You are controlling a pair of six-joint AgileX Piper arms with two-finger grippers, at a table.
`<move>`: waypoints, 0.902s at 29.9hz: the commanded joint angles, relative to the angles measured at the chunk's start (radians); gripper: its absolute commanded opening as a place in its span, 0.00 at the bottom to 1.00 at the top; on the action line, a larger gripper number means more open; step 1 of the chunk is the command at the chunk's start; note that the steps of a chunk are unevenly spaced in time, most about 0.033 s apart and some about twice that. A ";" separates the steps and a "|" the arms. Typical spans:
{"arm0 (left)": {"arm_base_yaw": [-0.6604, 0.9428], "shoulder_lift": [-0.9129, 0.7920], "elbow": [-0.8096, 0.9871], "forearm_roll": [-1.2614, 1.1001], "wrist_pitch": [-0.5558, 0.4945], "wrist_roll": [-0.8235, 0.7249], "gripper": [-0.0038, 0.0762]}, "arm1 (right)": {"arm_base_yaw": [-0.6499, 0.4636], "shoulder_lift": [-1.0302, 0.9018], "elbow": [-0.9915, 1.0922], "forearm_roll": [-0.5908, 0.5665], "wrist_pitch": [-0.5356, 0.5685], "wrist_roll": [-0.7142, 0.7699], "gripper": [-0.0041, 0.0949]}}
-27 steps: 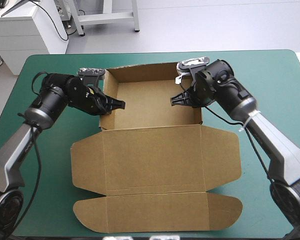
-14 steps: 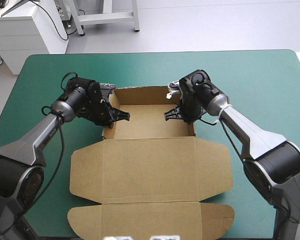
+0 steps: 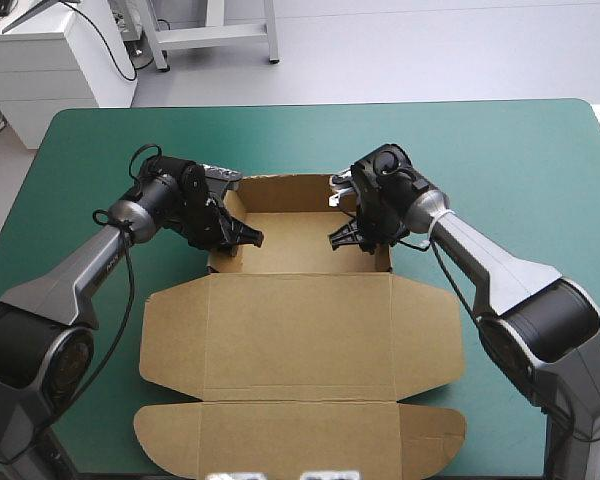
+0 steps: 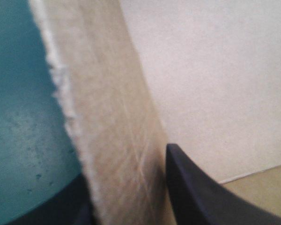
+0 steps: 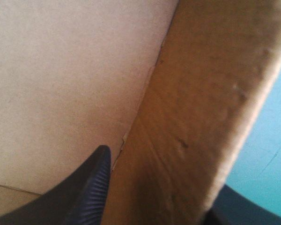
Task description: Fold the box
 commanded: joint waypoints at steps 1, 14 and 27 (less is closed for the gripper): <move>-0.011 -0.042 -0.032 -0.047 -0.053 0.011 0.63 | 0.005 -0.049 -0.050 -0.042 -0.003 -0.017 0.56; -0.010 -0.044 -0.169 -0.015 0.043 0.011 0.72 | 0.003 -0.065 -0.160 -0.150 -0.003 -0.043 0.56; -0.010 -0.053 -0.535 0.083 0.224 0.000 0.67 | 0.003 -0.213 -0.171 -0.128 -0.003 -0.068 0.56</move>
